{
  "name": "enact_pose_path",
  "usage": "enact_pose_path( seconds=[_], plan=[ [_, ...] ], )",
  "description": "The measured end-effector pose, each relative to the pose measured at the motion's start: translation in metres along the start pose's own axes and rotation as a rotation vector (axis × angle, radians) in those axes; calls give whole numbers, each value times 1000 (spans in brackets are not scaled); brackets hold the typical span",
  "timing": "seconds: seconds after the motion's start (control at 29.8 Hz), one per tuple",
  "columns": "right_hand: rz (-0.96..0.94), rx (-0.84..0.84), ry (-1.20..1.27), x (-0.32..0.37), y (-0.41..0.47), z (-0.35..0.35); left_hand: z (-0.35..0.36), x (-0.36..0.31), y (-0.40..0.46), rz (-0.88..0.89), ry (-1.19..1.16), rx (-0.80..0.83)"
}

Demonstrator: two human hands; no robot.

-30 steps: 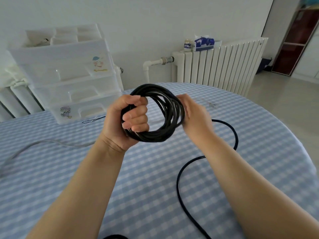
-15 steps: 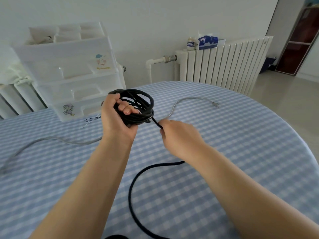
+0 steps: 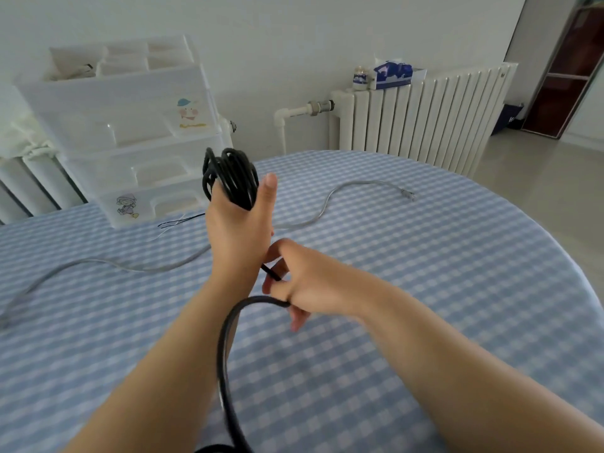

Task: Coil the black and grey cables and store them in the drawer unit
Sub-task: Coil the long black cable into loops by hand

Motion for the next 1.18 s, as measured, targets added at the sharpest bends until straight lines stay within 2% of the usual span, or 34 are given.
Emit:
enact_pose_path(
  seconds=[0.07, 0.27, 0.37, 0.5, 0.64, 0.74, 0.84, 0.97, 1.11, 1.14, 1.18],
  plan=[
    [-3, 25, 148, -1, -1, -5, 2, 5, 1, -8, 127, 19],
    [-150, 213, 294, 7, -11, -15, 15, 23, 5, -69, 286, 161],
    [-229, 210, 395, 8, -13, -27, 24, 28, 6, -97, 307, 235],
    [-309, 57, 426, 10, -13, -45, 41, 23, -11, -224, 134, 456],
    [-286, -138, 552, 9, -9, -58, 62, 24, -39, -423, -42, 813],
    [-247, -264, 809, 0, -7, -71, 68, 25, -51, -498, -158, 982],
    [-112, -426, 1092, -33, -6, -94, 70, 21, -58, -457, -74, 1099],
    [27, -449, 1208, -64, -2, -99, 75, 21, -60, -517, -121, 1100],
    [119, -409, 1163, -72, -2, -96, 66, 28, -51, -779, -349, 890],
    [176, -453, 1119, -80, -4, -98, 63, 30, -48, -819, -359, 848],
    [220, -567, 1035, -88, -9, -106, 60, 34, -46, -843, -346, 814]
  ],
)
Point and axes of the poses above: each hand's wrist, its own y-axis towards the middle knuckle, its own z-axis out of the palm, x = y × z, the point moved 9 cm from there along y, towards the middle knuckle, and after that the axes turned 14 degrees about -y, right-handed, at the moved point
